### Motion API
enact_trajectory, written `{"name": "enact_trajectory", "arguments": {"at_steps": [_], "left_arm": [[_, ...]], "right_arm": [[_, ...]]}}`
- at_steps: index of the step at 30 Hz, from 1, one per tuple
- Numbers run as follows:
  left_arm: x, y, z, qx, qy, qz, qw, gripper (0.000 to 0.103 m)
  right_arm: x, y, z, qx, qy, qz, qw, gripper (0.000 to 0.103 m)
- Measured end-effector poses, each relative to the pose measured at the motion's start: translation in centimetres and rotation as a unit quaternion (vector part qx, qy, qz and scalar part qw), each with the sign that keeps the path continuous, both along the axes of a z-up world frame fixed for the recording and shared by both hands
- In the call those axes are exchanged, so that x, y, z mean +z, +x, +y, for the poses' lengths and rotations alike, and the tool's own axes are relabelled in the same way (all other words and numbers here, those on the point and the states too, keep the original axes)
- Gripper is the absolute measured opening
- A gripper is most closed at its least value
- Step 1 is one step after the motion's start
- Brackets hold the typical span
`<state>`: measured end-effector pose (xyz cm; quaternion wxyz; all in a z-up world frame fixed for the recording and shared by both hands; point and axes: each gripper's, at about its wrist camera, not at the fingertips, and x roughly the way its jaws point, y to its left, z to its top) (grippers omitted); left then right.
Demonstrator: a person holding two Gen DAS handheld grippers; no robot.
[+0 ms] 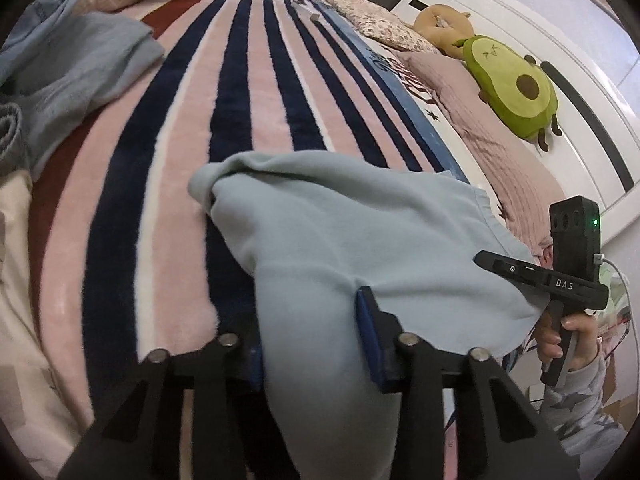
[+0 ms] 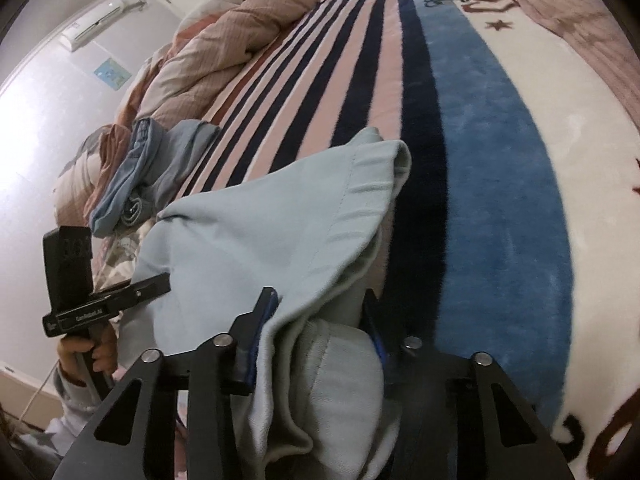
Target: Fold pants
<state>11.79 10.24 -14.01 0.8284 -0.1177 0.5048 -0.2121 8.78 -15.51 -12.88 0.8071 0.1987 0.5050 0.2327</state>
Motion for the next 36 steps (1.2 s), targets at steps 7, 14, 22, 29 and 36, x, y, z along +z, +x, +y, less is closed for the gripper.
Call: {"name": "enact_trajectory", "arguments": {"at_steps": [7,14,22,29,36], "left_arm": [[2.2,-0.9,0.8,-0.001,-0.008,-0.032,0.9995,0.019],[5.4,-2.8,2.2,0.005,-0.002,-0.074,0.9972,0.017],[7.0,-4.2,4.9,0.024,0.002,-0.086,0.9960,0.017],[3.5,-2.8,6.0,0.040,0.006,-0.042,0.9983,0.017],[1.3,-1.5,6.0,0.046,0.005,-0.004,0.9989,0.024]], "right_arm": [[2.4,-0.5,0.7,-0.008,-0.019,-0.032,0.999,0.030],[6.5,-1.1,2.2,-0.001,-0.022,-0.073,0.997,0.030],[7.8,-1.4,6.1,0.030,-0.061,-0.062,0.996,0.040],[3.1,-0.4,5.9,0.019,-0.112,-0.034,0.993,0.073],[0.0,1.0,5.2,0.062,-0.016,0.007,0.998,0.077]]}}
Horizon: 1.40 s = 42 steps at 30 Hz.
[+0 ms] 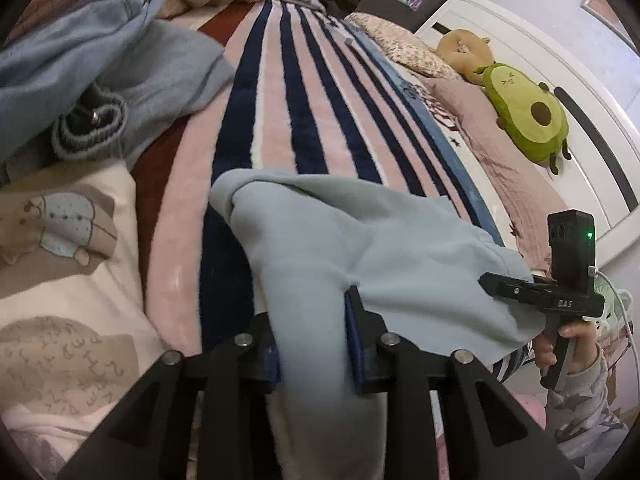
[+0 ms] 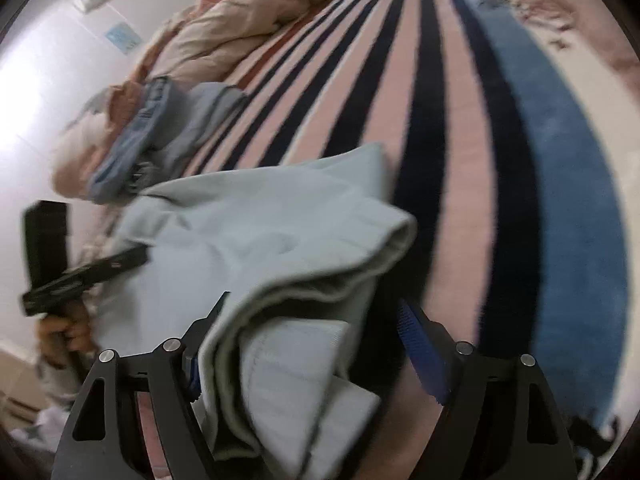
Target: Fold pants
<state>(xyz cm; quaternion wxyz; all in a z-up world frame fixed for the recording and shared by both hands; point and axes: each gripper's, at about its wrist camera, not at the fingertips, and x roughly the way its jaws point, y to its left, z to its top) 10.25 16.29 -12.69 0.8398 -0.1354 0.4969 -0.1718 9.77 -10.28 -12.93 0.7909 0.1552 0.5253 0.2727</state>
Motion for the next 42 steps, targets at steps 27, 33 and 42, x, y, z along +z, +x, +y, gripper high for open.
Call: {"name": "enact_trajectory", "arguments": {"at_steps": [27,33,42], "left_arm": [[0.0,-1.4,1.0,0.006,0.014,-0.002,0.9999,0.041],[-0.1,-1.6,0.9,0.006,0.013,0.000,0.9999,0.041],[0.3,-1.6,1.1,0.013,0.008,-0.010,0.9998,0.041]], "right_arm": [[3.0,-1.6,-1.9,-0.016,-0.064,-0.004,0.998,0.069],[1.8,-3.2,-1.6,-0.013,-0.017,0.025,0.999,0.037],[9.5,-3.6,3.5,0.024,-0.128,-0.161,0.978,0.023]]}}
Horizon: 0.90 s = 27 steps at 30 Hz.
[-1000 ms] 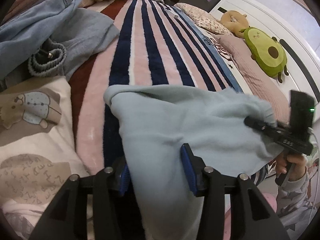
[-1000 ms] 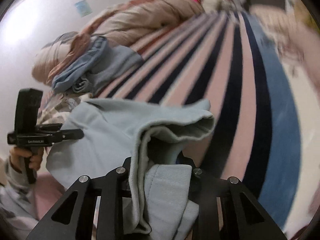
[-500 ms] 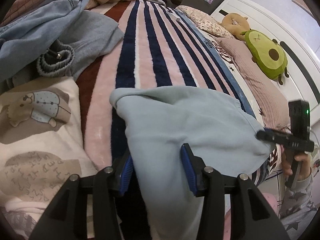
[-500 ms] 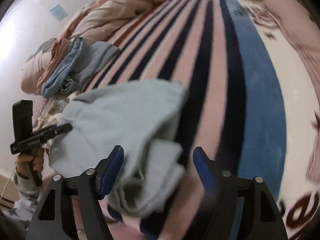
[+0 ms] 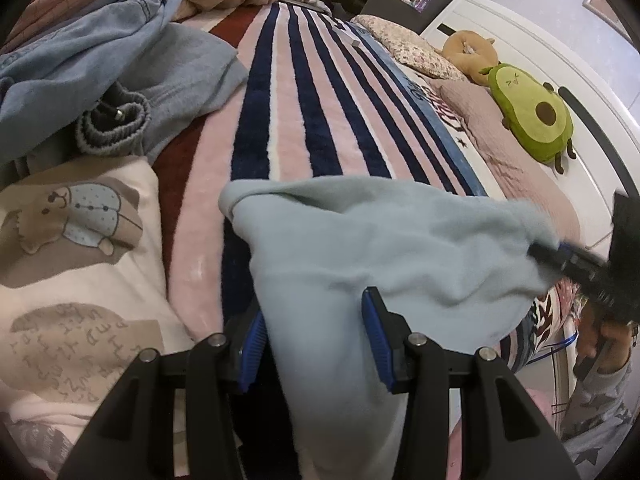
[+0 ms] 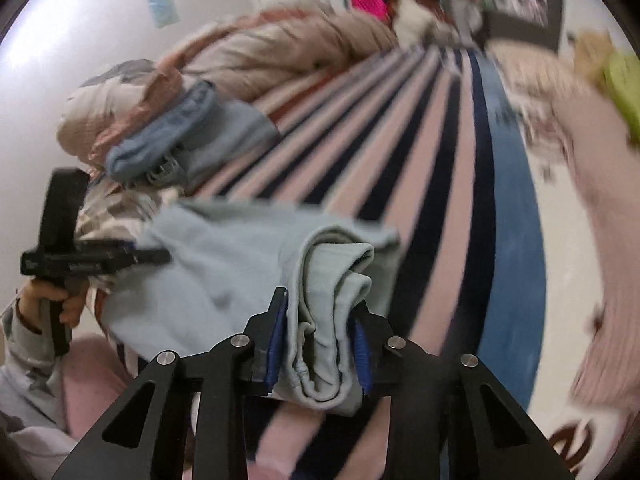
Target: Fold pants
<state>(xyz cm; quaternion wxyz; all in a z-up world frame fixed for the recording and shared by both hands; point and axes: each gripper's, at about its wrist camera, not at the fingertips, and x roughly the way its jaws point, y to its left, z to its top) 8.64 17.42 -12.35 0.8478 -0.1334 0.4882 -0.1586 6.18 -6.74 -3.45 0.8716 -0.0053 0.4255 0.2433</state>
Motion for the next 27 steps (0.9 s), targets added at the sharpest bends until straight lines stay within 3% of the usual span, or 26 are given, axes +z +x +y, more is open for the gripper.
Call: {"name": "enact_trajectory", "arguments": {"at_steps": [3,6,9,12,14,15,17,18,24,25,27], "left_arm": [[0.6,-0.1,0.8,0.011,-0.004,-0.011,0.9999,0.041],[0.8,-0.1,1.4,0.017,-0.003,-0.013,0.9998,0.041],[0.2,-0.2,1.3,0.012,-0.001,-0.002,0.9999,0.043],[-0.5,-0.4,1.3,0.008,-0.008,0.010,0.9999,0.052],[-0.5,-0.5,1.0,0.001,-0.014,0.013,0.9998,0.059],[-0.4,-0.5,0.9,-0.004,-0.017,0.012,0.9998,0.061],[-0.2,-0.5,0.5,-0.012,-0.026,0.017,0.9995,0.063],[-0.3,-0.5,0.4,-0.015,-0.029,0.021,0.9993,0.063],[-1.4,-0.1,-1.0,-0.034,-0.028,0.040,0.9982,0.063],[-1.7,-0.1,-1.2,-0.036,-0.028,0.042,0.9980,0.063],[-2.0,0.0,-1.7,-0.039,-0.022,0.041,0.9981,0.052]], "right_arm": [[2.7,1.1,1.5,0.023,0.005,-0.038,0.999,0.022],[3.1,2.2,2.1,0.027,-0.001,-0.039,0.999,0.022],[-0.8,3.6,0.3,-0.010,-0.006,0.036,0.999,0.023],[-5.7,3.8,-1.9,-0.041,-0.003,0.106,0.994,0.026],[-8.0,3.5,-3.8,-0.055,0.032,0.139,0.988,0.038],[-8.2,3.3,-4.7,-0.062,0.054,0.145,0.986,0.042],[-8.1,3.5,-6.2,-0.075,0.092,0.154,0.981,0.065],[-8.1,3.6,-6.6,-0.075,0.098,0.154,0.980,0.067],[-10.3,3.7,-5.6,-0.014,0.161,0.202,0.966,0.068],[-10.5,3.6,-5.3,-0.013,0.160,0.197,0.967,0.065],[-10.6,3.7,-4.7,-0.014,0.170,0.196,0.966,0.046]]}}
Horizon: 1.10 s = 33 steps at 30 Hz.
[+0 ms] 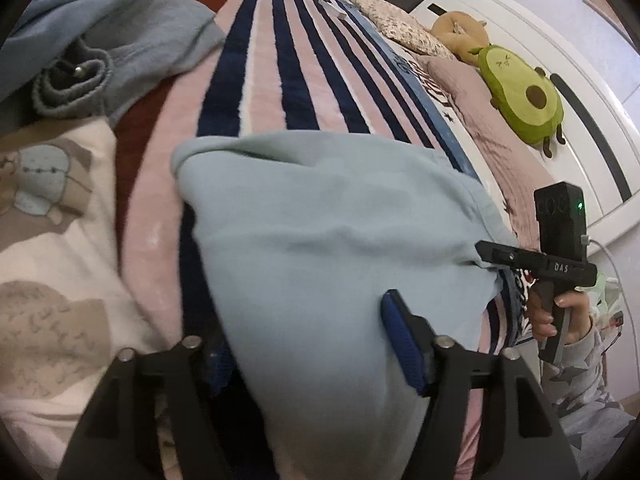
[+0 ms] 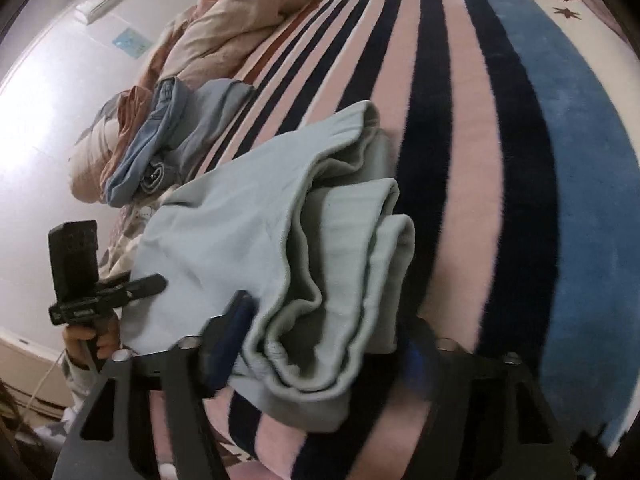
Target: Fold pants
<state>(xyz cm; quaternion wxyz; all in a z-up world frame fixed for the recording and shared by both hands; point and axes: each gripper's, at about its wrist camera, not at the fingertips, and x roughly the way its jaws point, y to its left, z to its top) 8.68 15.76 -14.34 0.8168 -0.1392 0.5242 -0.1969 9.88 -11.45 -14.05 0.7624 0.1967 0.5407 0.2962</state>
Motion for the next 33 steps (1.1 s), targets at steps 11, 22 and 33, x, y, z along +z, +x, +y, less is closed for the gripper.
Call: {"name": "enact_trajectory", "arguments": {"at_steps": [11,22,33], "left_arm": [[3.8,-0.7,-0.5,0.002,0.035,-0.079,0.9963,0.020],[7.7,-2.0,1.6,0.011,0.050,-0.116,0.9919,0.019],[4.0,-0.9,2.4,0.019,0.054,-0.071,0.9958,0.020]], "right_arm": [[5.7,-0.9,2.4,-0.002,-0.012,-0.086,0.996,0.027],[9.8,-2.1,5.5,0.015,-0.037,-0.118,0.992,0.028],[-0.1,-0.7,1.9,0.000,-0.003,0.019,1.000,0.066]]}}
